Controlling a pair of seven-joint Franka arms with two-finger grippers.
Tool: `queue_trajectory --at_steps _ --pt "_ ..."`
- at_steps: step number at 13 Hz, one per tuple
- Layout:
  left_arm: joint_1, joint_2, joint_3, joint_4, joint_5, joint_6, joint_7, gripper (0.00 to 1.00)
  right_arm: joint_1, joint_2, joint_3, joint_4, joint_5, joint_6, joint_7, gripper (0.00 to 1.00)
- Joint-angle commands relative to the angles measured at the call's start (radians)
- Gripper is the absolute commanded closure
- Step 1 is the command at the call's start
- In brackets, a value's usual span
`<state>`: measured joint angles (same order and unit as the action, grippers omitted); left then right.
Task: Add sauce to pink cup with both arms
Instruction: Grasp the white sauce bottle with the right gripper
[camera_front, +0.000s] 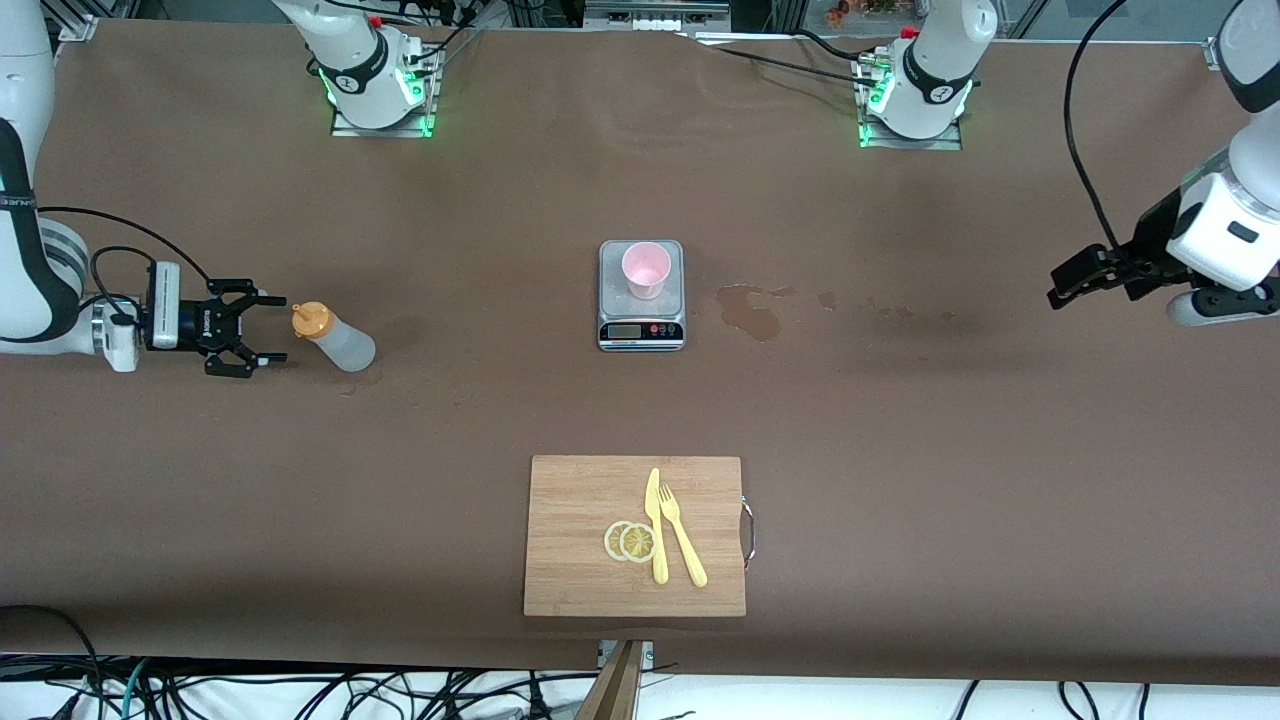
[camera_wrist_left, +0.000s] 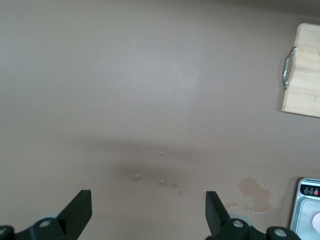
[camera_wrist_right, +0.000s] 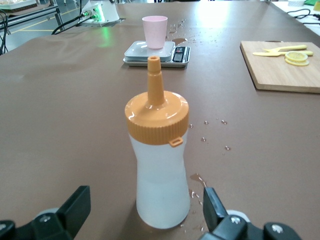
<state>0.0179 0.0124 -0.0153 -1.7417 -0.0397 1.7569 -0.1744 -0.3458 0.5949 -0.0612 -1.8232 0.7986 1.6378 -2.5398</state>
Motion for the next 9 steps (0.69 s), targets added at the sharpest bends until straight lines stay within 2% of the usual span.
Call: queue_trajectory --at_steps 1,4,7,9 --pt "-0.013 0.063 0.012 0.045 -0.002 -0.043 0.006 0.0 0.023 0.025 0.008 0.01 0.039 -0.007 -0.034 0.0" --pt "-0.012 0.041 0.009 0.042 0.012 -0.04 0.032 0.0 0.048 0.039 0.006 0.01 0.079 0.005 -0.034 0.0" --pt "-0.01 0.009 -0.044 0.002 0.15 -0.02 0.023 0.0 0.077 0.051 0.008 0.01 0.094 0.026 -0.039 0.0" --pt "-0.004 0.006 -0.043 0.008 0.144 -0.026 0.025 0.0 0.091 0.077 0.008 0.008 0.103 0.042 -0.08 0.0"
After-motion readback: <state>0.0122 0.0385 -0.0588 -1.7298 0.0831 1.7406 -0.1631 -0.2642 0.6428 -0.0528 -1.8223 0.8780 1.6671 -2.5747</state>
